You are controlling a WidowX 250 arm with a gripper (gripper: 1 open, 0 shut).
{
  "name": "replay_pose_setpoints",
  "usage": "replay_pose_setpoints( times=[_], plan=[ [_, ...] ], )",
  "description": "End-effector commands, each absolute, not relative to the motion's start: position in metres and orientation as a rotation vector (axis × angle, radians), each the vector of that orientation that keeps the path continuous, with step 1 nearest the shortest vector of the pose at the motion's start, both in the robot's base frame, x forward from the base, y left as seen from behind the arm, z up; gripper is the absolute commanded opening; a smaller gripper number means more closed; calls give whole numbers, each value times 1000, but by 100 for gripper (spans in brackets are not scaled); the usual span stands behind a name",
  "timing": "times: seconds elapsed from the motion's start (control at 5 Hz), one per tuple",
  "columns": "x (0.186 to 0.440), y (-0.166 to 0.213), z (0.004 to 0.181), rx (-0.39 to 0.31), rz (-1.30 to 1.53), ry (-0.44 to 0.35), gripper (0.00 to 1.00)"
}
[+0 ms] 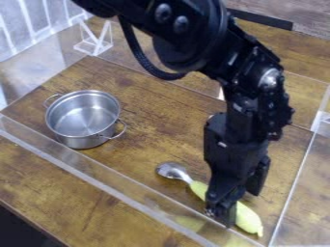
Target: Move the green spoon to the left
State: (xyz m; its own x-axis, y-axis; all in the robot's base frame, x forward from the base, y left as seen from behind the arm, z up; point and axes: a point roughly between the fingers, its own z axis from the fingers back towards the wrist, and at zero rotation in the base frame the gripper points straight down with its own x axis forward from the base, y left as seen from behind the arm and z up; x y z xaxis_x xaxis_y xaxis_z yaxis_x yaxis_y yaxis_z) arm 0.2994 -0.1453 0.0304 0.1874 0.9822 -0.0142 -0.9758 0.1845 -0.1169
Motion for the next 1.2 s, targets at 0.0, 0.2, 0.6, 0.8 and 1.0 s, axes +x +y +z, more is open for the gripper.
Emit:
replay_pose_setpoints(
  times=[0.0, 0.2, 0.6, 0.8, 1.0],
  plan=[
    [304, -146, 40, -150, 1346, -90, 100],
    [303, -136, 38, -150, 1322, -100, 100],
    [305, -114, 42, -122, 1450, -129, 100],
    [301, -116, 45, -114, 1394, -127, 100],
    [296, -122, 47, -113, 1346, -121, 0]
  ],
)
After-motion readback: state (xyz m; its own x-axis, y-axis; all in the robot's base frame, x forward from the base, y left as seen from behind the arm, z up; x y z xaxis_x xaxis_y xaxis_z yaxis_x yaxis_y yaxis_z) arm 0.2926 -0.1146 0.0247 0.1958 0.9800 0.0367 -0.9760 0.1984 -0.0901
